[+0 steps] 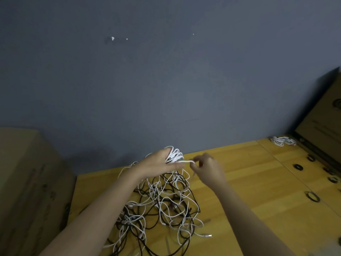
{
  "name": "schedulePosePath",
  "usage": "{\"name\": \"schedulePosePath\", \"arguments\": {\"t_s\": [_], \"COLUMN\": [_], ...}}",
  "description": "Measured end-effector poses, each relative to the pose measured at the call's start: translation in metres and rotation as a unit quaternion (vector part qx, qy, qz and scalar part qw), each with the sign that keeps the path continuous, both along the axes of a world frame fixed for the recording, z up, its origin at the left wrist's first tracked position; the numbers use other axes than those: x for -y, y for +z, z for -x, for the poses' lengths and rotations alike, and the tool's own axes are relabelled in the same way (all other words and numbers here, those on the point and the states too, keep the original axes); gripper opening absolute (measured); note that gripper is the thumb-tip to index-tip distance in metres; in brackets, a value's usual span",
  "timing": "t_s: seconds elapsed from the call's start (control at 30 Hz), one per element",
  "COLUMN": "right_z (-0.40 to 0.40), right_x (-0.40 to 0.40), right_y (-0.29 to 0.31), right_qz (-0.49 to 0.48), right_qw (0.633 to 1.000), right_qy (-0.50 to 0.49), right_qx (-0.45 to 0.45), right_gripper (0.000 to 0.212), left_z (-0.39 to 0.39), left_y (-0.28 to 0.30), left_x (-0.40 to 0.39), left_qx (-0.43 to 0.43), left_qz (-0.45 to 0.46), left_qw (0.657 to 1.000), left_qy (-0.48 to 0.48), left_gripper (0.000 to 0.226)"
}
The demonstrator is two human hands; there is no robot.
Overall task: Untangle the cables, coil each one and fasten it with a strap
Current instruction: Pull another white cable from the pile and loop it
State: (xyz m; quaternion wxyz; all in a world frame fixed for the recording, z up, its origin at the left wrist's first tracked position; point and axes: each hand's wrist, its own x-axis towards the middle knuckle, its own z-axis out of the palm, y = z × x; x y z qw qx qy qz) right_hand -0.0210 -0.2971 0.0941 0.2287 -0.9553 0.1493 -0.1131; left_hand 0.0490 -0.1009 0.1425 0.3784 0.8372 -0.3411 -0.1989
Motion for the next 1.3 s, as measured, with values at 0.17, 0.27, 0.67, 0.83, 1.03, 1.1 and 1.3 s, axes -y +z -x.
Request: {"name": "schedulePosePath", "arguments": {"t_s": [0.17,0.27,0.67,0.83,1.03,1.1,1.3], "right_z": [0.004,-0.002,-0.039,-0.05,-0.031,-0.021,-0.004], "right_x": [-0.017,-0.031,0.013,0.04,0.051,0.039,0.002], "right_y": [-0.052,-0.057,0.144,0.118,0.045,0.03,0.005], "right_qz": [-0.11,-0.339,-0.287,-0.232,-0.168,-0.276,-0.298], "right_qw": [0.987,0.93,0.912,0.956,0.983,0.958,0.954], "right_qy": [-0.035,-0.066,-0.022,-0.042,-0.071,-0.061,0.022], "right_qx": [-0.115,-0.129,0.293,0.173,0.024,0.044,-0.021], "right_gripper": [0.043,0.043,0.021,0.035,0.045,0.042,0.038], "left_z": [-0.001,-0.004,-0.025,-0.015,0.007,0.012,0.018], "left_y": [0.025,0.031,0.05,0.049,0.054,0.055,0.054], "left_x": [-0.004,-0.011,-0.01,0.01,0.024,0.027,0.037], "left_qx": [-0.046,-0.017,0.028,-0.042,-0.146,-0.171,-0.213], "left_qz": [0.139,0.178,0.255,0.269,0.268,0.274,0.357], "left_qw": [0.989,0.98,0.946,0.944,0.946,0.942,0.906], "left_qy": [0.036,0.083,0.2,0.186,0.107,0.087,0.078], "left_gripper": [0.002,0.006,0.043,0.038,0.03,0.033,0.038]}}
